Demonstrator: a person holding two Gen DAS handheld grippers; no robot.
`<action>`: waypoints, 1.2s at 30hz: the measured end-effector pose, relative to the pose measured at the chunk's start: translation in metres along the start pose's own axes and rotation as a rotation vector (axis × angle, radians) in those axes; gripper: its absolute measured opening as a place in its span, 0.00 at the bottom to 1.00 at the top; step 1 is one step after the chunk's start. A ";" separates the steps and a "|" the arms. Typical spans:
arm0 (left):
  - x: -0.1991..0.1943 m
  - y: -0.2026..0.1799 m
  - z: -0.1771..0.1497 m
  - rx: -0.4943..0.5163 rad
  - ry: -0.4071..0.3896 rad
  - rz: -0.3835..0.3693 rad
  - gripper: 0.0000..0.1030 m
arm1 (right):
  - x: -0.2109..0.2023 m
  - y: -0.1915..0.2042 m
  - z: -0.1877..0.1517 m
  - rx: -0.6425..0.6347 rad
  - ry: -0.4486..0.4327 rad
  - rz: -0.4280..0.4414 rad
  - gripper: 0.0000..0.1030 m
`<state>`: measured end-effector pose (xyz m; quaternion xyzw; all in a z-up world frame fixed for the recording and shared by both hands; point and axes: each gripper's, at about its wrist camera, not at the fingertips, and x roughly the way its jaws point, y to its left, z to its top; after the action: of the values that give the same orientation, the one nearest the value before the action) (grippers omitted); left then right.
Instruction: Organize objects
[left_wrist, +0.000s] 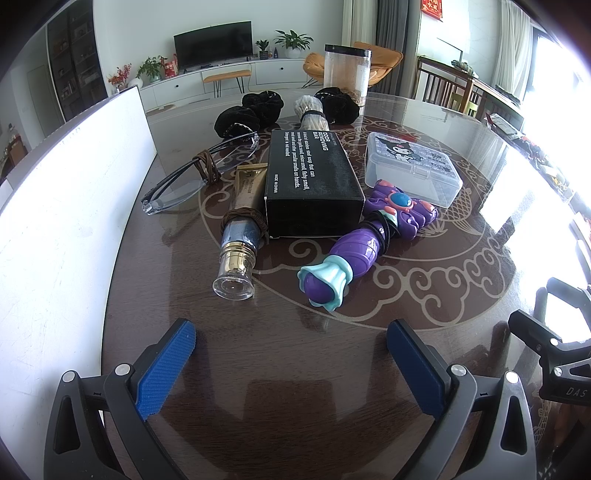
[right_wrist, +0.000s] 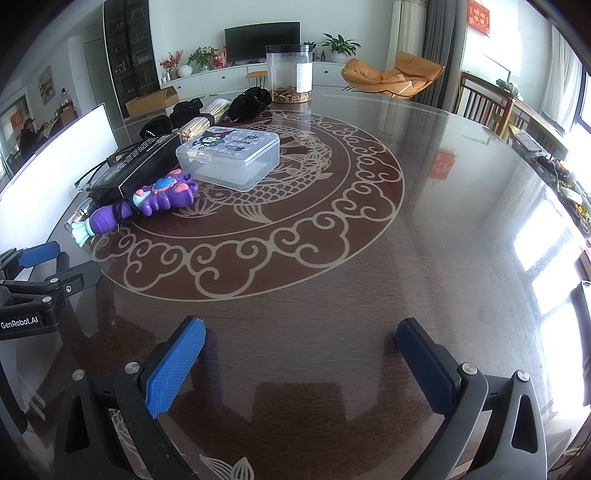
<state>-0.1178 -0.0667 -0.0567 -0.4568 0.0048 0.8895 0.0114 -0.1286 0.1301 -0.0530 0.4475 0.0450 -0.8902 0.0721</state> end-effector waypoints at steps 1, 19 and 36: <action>0.000 0.000 0.000 0.000 0.000 0.000 1.00 | 0.000 0.000 0.000 0.000 0.000 0.000 1.00; 0.000 0.000 -0.001 0.000 0.000 0.000 1.00 | 0.000 0.000 0.000 0.000 0.000 0.000 1.00; -0.001 0.000 -0.001 0.004 0.043 -0.004 1.00 | 0.001 -0.001 0.000 0.000 0.000 0.000 1.00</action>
<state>-0.1165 -0.0666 -0.0558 -0.4757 0.0059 0.8795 0.0139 -0.1294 0.1306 -0.0533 0.4474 0.0449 -0.8903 0.0720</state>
